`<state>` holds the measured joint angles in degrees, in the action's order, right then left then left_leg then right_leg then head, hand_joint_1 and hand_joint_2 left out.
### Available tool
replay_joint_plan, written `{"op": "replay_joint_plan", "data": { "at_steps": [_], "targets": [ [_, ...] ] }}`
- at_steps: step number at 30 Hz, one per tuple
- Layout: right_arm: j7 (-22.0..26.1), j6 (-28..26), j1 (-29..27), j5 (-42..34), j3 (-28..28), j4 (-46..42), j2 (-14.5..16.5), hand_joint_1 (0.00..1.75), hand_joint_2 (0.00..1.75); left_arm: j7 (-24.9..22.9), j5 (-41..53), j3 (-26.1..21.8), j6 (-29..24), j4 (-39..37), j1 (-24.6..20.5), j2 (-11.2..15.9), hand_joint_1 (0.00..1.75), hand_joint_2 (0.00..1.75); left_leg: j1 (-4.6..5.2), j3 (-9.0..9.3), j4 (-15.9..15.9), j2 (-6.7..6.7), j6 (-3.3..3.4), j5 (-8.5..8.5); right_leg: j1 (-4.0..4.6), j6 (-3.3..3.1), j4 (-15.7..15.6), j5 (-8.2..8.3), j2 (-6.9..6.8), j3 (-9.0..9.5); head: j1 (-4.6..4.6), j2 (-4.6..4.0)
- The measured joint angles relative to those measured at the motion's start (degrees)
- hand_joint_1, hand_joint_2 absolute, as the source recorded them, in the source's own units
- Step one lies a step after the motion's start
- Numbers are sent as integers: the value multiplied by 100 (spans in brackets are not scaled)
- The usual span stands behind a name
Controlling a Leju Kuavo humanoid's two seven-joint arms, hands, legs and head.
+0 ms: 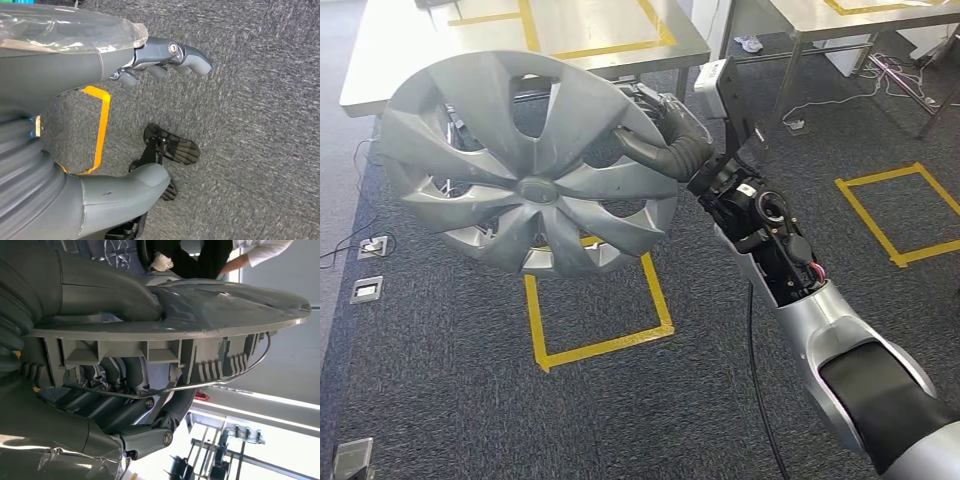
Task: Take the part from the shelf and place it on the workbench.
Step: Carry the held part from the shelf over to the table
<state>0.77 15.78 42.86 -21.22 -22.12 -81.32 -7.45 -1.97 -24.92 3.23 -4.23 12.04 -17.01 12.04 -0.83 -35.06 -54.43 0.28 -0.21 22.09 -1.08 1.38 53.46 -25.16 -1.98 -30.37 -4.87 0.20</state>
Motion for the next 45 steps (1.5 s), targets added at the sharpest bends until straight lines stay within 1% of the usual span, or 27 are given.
{"op": "replay_joint_plan", "data": {
  "at_steps": [4, 6, 7, 9, 11, 12, 13, 15, 16, 17, 20, 22, 25, 26, 27, 28, 30, 31, 32, 36, 38, 40, 41, 42, 43, 44, 45],
  "targets": [
    [-5, -5, -4, -1, 1, -11, 0, 175, 175, 0, 4, 0, -5, 0, -1, 12, 0, 175, 15, 15, -7, -5, 64, 35, -5, 70, -17, -24, -25, 26, 0, 0],
    [-7, -8, -3, -1, 6, -34, 0, 175, 175, 3, 4, 0, -9, 0, -4, 20, 0, 175, -12, 98, 64, -14, 108, 42, -22, 106, 121, -125, 16, -23, -9, 0],
    [-8, -10, 0, -2, 10, -44, 0, 175, 175, 4, 5, 0, -10, 0, -8, 22, 0, 175, -30, 148, 99, -18, 133, 48, -31, 117, 369, -250, 60, -138, -23, 0],
    [-6, -13, -1, -7, 20, -47, 0, 175, 175, 7, 6, 0, -12, 0, -14, 14, 0, 175, -34, 205, 115, -27, 167, 80, -42, 124, 1223, -583, 149, -571, -49, 0],
    [-16, -15, -34, -13, 25, -47, 0, 175, 175, 7, 5, 0, -9, 0, -10, -2, 0, 175, -30, 260, 111, -53, 165, 124, -45, 135, 1838, -690, 173, -945, -58, 0],
    [-28, -17, -51, -16, 25, -47, 0, 175, 175, 7, 5, 0, -7, 0, -7, -12, 0, 175, -34, 297, 106, -73, 151, 153, -48, 135, 1805, -564, 174, -975, -57, 0],
    [-42, -19, -62, -21, 27, -48, 0, 175, 175, 7, 5, 0, -4, 0, -6, -20, 0, 175, -44, 341, 96, -98, 130, 188, -53, 130, 1522, -332, 174, -883, -62, 0],
    [-57, -24, -68, -34, 40, -55, -1, 175, 175, 7, 5, 0, -2, -1, -6, -27, 0, 175, -59, 411, 66, -147, 64, 270, -54, 116, 683, 113, 188, -545, -73, 0],
    [-59, -28, -63, -44, 47, -66, -2, 175, 175, 7, 4, 0, -3, -1, -9, -26, 0, 175, -55, 412, 41, -165, 22, 302, -48, 91, 366, 201, 203, -396, -71, 0],
    [-59, -32, -62, -54, 51, -78, -3, 175, 175, 7, 4, 0, -3, -2, -11, -25, 0, 175, -51, 398, 27, -175, -17, 323, -36, 60, 207, 199, 219, -318, -62, 0],
    [-66, -50, -86, -74, 53, -121, -7, 175, 175, 9, -3, 0, -3, -2, -7, -22, 0, 175, -59, 386, 20, -170, -122, 364, -19, -66, 162, 87, 236, -242, -33, 0],
    [-75, -63, -97, -80, 58, -151, -14, 175, 175, 10, -10, 0, -4, -2, -6, -13, 0, 175, -62, 268, -275, -118, -178, 497, -31, -141, 123, 47, 230, -152, -2, 0],
    [-72, -73, -121, -103, 60, -179, -17, 175, 175, 13, -14, 0, -5, -2, 2, -1, 0, 175, -58, -498, -1511, -75, -202, 859, -12, -212, 102, -50, 226, -39, 44, 0],
    [-72, -72, -138, -107, 58, -183, -18, 175, 175, 13, -14, 0, -5, -2, 14, -2, 0, 175, -58, -730, -1790, -75, -197, 861, -4, -219, 102, -101, 227, 15, 44, 0],
    [-76, -72, -157, -106, 58, -185, -19, 175, 175, 13, -15, 0, -5, -2, 26, -5, 0, 175, -58, -851, -1836, -75, -185, 733, 3, -219, 102, -158, 228, 86, 44, 0],
    [-81, -72, -176, -105, 57, -185, -19, 175, 175, 13, -15, 0, -5, -2, 35, -5, 0, 175, -58, -850, -1637, -74, -166, 480, 7, -213, 102, -224, 229, 172, 45, 0],
    [-90, -72, -193, -104, 57, -188, -20, 175, 175, 13, -15, 0, -5, -4, 42, 4, 0, 175, -40, -606, -821, -55, -108, -126, 14, -188, 90, -367, 225, 335, 50, 0],
    [-90, -71, -187, -107, 57, -196, -20, 175, 175, 13, -16, 0, -5, -5, 39, 10, 0, 175, -15, -462, -453, -44, -74, -279, 25, -160, 78, -428, 225, 391, 65, 0],
    [-84, -71, -179, -111, 59, -209, -20, 175, 175, 13, -16, 0, -6, -8, 35, 13, 0, 175, 9, -358, -221, -31, -42, -311, 35, -128, 59, -474, 224, 423, 81, 0],
    [-80, -68, -186, -118, 64, -243, -22, 175, 175, 14, -19, 0, -13, -10, 31, 17, 0, 175, 16, -160, -43, -49, 87, -62, 37, -10, 232, -461, 220, 442, 89, 0],
    [-83, -71, -200, -117, 67, -250, -28, 175, 175, 16, -18, 0, -16, -10, 36, 17, 0, 175, -5, 3, -5, -70, 146, 34, 29, 36, 863, -492, 218, 104, 58, 0],
    [-80, -78, -225, -120, 70, -252, -36, 175, 175, 18, -15, 0, -20, -11, 48, 8, 0, 175, -5, 163, 15, -85, 179, 150, 25, 60, 1611, -759, 217, -417, 16, 0],
    [-79, -80, -242, -120, 70, -252, -39, 175, 175, 18, -13, 0, -20, -11, 54, -1, 0, 175, -1, 245, 16, -95, 187, 215, 26, 65, 1825, -928, 218, -627, 3, 0],
    [-80, -80, -258, -119, 70, -252, -41, 175, 175, 18, -12, 0, -21, -12, 60, -9, 0, 175, 2, 339, 16, -111, 188, 287, 27, 64, 1869, -1041, 218, -771, -5, 0],
    [-83, -79, -269, -118, 71, -252, -44, 175, 175, 18, -11, 0, -22, -13, 62, -17, 0, 175, 4, 442, 17, -129, 184, 362, 29, 53, 1733, -1031, 217, -838, -11, 0],
    [-86, -79, -274, -117, 73, -252, -49, 175, 175, 18, -11, 0, -23, -13, 62, -23, 0, 175, 6, 551, 18, -147, 177, 442, 35, 32, 1445, -860, 217, -846, -20, 0],
    [-87, -79, -275, -116, 77, -252, -59, 175, 175, 18, -11, 0, -24, -15, 67, -31, 0, 175, 7, 646, 23, -161, 165, 521, 46, -3, 1059, -491, 217, -824, -35, 0]
  ]
}}
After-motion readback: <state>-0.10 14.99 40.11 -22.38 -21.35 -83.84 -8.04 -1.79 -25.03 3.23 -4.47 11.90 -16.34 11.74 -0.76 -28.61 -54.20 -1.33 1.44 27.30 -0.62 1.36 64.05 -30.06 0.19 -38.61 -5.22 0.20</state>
